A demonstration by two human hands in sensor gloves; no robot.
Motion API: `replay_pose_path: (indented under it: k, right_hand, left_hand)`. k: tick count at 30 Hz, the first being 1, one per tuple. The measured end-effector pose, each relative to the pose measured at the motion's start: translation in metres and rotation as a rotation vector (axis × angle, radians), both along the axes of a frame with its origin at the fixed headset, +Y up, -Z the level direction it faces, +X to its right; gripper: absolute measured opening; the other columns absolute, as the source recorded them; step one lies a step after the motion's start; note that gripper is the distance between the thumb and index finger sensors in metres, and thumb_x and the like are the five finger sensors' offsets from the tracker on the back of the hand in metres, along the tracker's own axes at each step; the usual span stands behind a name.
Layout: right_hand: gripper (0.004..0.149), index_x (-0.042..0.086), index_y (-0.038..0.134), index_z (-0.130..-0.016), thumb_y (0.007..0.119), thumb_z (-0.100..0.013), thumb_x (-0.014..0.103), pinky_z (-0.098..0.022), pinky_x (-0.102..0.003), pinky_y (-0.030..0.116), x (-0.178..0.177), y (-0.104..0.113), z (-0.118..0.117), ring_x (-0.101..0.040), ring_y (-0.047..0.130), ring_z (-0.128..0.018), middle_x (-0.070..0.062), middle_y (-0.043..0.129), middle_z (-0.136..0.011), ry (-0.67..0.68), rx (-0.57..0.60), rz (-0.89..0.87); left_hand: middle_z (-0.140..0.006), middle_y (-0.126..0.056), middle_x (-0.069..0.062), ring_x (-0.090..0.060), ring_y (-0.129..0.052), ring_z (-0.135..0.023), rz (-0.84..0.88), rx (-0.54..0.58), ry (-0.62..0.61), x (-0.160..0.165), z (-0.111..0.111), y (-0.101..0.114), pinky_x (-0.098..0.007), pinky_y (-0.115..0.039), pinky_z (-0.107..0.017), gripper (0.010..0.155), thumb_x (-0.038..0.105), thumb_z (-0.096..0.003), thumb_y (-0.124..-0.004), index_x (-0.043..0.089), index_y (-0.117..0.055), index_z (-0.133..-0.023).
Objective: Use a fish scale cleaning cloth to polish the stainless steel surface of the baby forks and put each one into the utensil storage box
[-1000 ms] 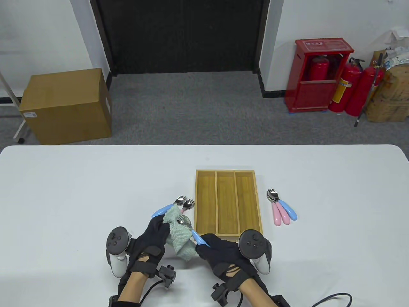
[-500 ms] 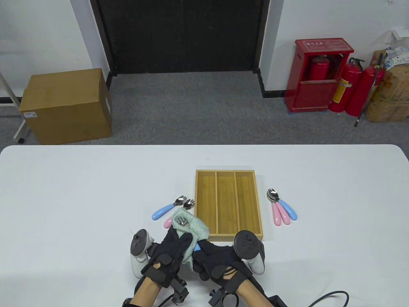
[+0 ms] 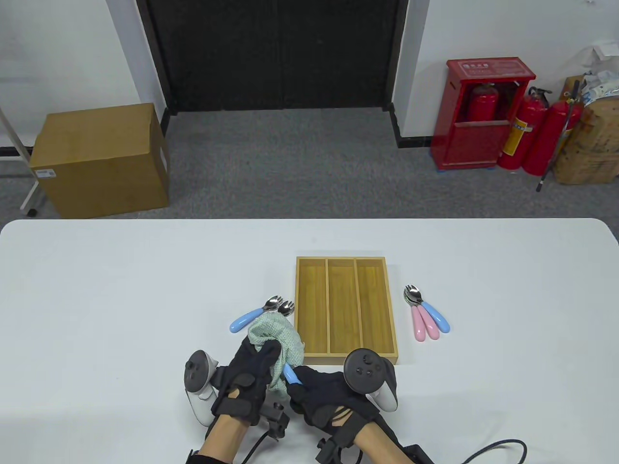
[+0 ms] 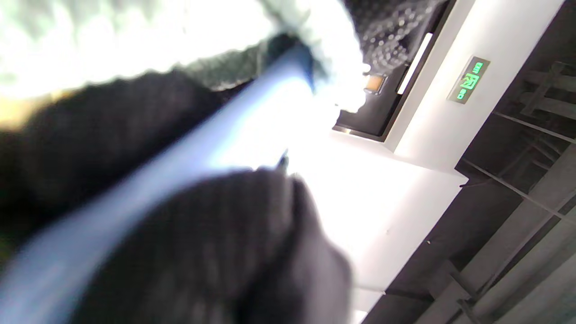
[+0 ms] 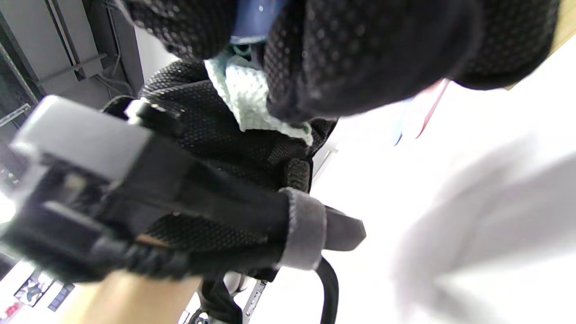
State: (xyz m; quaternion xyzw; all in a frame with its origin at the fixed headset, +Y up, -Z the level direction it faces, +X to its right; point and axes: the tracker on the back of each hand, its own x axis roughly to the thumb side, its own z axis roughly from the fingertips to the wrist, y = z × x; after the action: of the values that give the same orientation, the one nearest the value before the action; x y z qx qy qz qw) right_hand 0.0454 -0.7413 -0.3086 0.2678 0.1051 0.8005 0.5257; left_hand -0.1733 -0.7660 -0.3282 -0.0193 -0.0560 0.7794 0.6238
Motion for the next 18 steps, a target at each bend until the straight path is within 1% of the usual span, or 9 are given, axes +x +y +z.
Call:
replay_pose_path:
  k: [3,6,8,9,12,15,17,18]
  right_hand:
    - [0.048,0.007,0.079,-0.076,0.074,-0.042,0.041,-0.033,-0.057,0.08,0.002,0.002,0.002,-0.024,0.093,-0.013,-0.017,0.096,-0.041,0.009,0.013,0.031]
    - [0.048,0.007,0.079,-0.077,0.075,-0.043,0.041,-0.033,-0.057,0.08,0.002,0.004,0.003,-0.024,0.094,-0.013,-0.017,0.096,-0.041,-0.005,0.047,0.041]
    - [0.048,0.006,0.08,-0.076,0.075,-0.043,0.041,-0.033,-0.058,0.079,0.002,0.005,0.004,-0.024,0.094,-0.013,-0.018,0.096,-0.041,-0.009,0.058,0.036]
    - [0.048,0.007,0.08,-0.076,0.076,-0.043,0.041,-0.033,-0.058,0.079,0.002,0.005,0.004,-0.025,0.094,-0.013,-0.018,0.097,-0.041,-0.013,0.065,0.034]
    - [0.048,0.007,0.08,-0.076,0.075,-0.043,0.041,-0.033,-0.058,0.079,0.003,0.004,0.003,-0.026,0.093,-0.014,-0.018,0.096,-0.041,-0.023,0.077,0.035]
    - [0.047,0.008,0.08,-0.076,0.075,-0.043,0.041,-0.034,-0.059,0.078,0.005,0.004,0.001,-0.026,0.093,-0.014,-0.019,0.096,-0.042,-0.029,0.067,0.015]
    - [0.047,0.008,0.08,-0.076,0.075,-0.043,0.041,-0.034,-0.059,0.078,0.006,0.004,0.001,-0.026,0.093,-0.014,-0.019,0.096,-0.042,-0.032,0.067,0.011]
    - [0.047,0.008,0.08,-0.076,0.075,-0.043,0.041,-0.034,-0.059,0.078,0.006,0.003,0.0,-0.027,0.093,-0.014,-0.019,0.096,-0.042,-0.032,0.067,0.013]
  left_hand:
    - [-0.078,-0.099,0.009,-0.014,-0.107,-0.068,-0.068,0.036,0.068,-0.011,-0.004,0.004,-0.045,-0.079,-0.064,0.045,0.043,-0.0492,-0.081,0.03,-0.073,-0.092]
    - [-0.078,-0.098,0.009,-0.014,-0.107,-0.068,-0.109,0.066,0.055,-0.013,-0.005,0.008,-0.046,-0.079,-0.064,0.045,0.044,-0.0493,-0.08,0.029,-0.072,-0.092]
    - [-0.079,-0.096,0.008,-0.015,-0.105,-0.067,-0.063,0.059,0.038,-0.01,-0.004,0.007,-0.047,-0.078,-0.064,0.047,0.043,-0.0497,-0.079,0.028,-0.069,-0.093]
    - [-0.079,-0.095,0.004,-0.017,-0.105,-0.067,-0.025,0.051,0.019,-0.008,-0.003,0.005,-0.048,-0.077,-0.063,0.048,0.042,-0.0497,-0.08,0.027,-0.069,-0.093]
    - [-0.084,-0.089,0.002,-0.016,-0.101,-0.068,0.045,0.014,-0.089,0.003,0.001,0.001,-0.049,-0.075,-0.064,0.051,0.039,-0.0518,-0.079,0.025,-0.061,-0.098]
    - [-0.087,-0.084,0.001,-0.016,-0.098,-0.07,0.048,0.026,-0.121,0.008,0.0,0.004,-0.05,-0.072,-0.066,0.055,0.037,-0.0528,-0.078,0.025,-0.055,-0.101]
    - [-0.09,-0.079,0.0,-0.017,-0.093,-0.073,0.054,0.038,-0.197,0.011,-0.003,0.006,-0.053,-0.068,-0.068,0.06,0.035,-0.0534,-0.078,0.025,-0.048,-0.104]
    - [-0.091,-0.077,-0.001,-0.018,-0.092,-0.074,0.057,0.038,-0.215,0.011,-0.004,0.006,-0.053,-0.067,-0.069,0.061,0.034,-0.0537,-0.078,0.025,-0.046,-0.105]
